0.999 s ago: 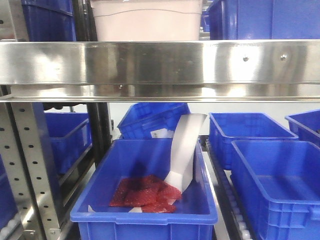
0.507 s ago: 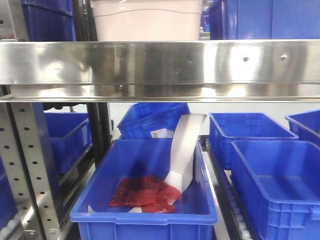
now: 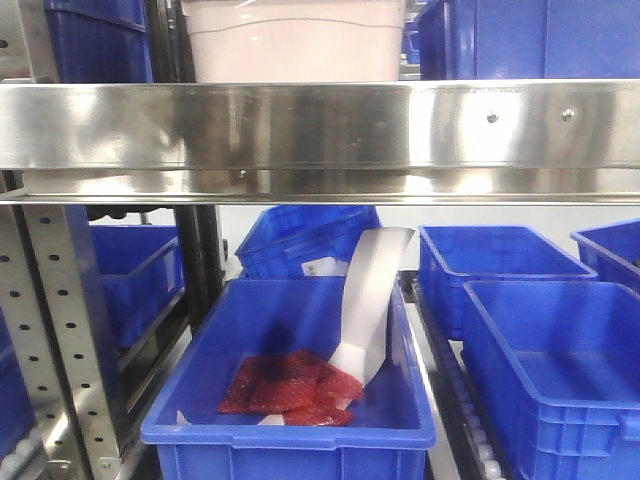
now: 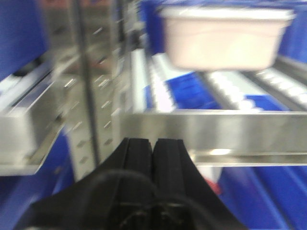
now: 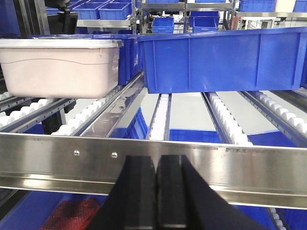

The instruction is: Grab white bin and place on right shelf

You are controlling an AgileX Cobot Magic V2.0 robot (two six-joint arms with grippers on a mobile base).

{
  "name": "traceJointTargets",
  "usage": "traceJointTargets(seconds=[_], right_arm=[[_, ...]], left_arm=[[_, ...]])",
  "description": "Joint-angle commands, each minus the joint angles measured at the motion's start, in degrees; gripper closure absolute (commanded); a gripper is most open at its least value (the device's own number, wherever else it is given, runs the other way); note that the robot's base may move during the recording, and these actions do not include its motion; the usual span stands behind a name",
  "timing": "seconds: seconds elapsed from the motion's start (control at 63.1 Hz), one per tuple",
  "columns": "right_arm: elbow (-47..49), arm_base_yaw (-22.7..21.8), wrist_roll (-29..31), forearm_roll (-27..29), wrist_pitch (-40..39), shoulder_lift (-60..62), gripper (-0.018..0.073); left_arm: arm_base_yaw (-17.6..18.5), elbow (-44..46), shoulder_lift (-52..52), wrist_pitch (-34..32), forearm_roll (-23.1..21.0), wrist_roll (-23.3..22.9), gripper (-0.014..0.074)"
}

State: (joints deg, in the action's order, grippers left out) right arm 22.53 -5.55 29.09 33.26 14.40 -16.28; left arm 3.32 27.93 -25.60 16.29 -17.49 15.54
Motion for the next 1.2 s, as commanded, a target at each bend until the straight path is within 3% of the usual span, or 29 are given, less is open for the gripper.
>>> traceJointTargets(seconds=[0.0, 0.365, 0.444, 1.189], right_arm=[[1.6, 0.1, -0.1, 0.7, -4.6, -0.3, 0.0491], [1.6, 0.1, -0.1, 0.7, -4.6, -0.3, 0.0491], [1.6, 0.1, -0.1, 0.7, -4.5, -0.4, 0.0491], [1.6, 0.1, -0.1, 0.7, -4.4, -0.4, 0.0491]], left_arm=[[1.3, -1.4, 3.4, -3.5, 9.9, -10.4, 0.0713], [2.0, -25.5, 27.3, -12.6, 11.4, -11.0, 0.0713], [2.0, -29.5, 26.0, -19.2, 11.4, -11.0, 0.0713], [2.0, -29.6, 26.2, -19.2, 11.4, -11.0, 0.0713]])
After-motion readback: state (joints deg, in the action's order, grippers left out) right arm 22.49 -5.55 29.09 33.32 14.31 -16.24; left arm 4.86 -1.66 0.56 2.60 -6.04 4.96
